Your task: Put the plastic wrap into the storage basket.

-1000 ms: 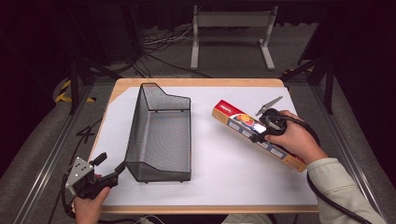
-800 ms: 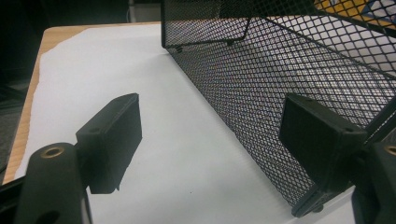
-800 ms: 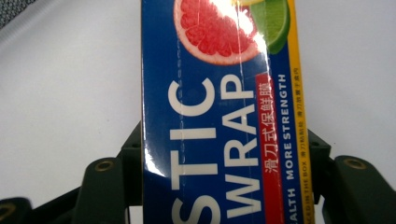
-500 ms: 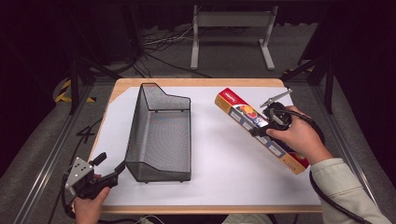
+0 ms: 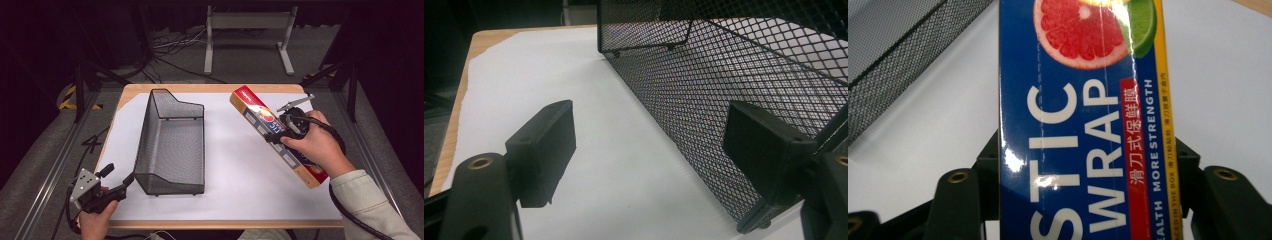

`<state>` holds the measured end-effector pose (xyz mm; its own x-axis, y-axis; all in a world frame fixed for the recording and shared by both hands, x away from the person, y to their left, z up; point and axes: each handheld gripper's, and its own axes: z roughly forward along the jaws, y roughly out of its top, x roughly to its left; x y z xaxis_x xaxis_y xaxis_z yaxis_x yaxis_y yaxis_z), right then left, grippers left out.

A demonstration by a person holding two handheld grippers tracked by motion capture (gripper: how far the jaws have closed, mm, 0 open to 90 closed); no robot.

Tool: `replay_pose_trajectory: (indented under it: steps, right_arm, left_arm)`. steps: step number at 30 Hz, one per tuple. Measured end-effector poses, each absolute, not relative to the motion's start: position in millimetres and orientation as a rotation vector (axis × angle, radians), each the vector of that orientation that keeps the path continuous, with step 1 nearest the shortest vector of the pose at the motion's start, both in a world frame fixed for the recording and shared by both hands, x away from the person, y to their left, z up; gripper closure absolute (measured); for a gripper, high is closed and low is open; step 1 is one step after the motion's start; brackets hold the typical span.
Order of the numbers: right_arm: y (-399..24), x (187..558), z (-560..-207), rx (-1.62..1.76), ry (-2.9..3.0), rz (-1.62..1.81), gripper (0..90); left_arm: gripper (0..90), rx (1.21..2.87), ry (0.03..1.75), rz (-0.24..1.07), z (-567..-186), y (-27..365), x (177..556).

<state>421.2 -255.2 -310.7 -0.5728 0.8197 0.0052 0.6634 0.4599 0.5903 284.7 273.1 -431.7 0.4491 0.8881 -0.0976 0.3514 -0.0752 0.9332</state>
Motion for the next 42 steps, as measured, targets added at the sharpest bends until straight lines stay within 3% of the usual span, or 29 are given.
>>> replay_pose_trajectory:
  steps: [15,42]
  right_arm:
    - [-221,412,-292,1.339,2.377,0.859,39.9]
    - [-117,413,-274,1.386,2.442,0.866,39.8]
  left_arm:
    - [22.0,1.639,1.099,0.644,-432,275,282]
    - [22.0,1.637,1.094,0.64,-432,275,282]
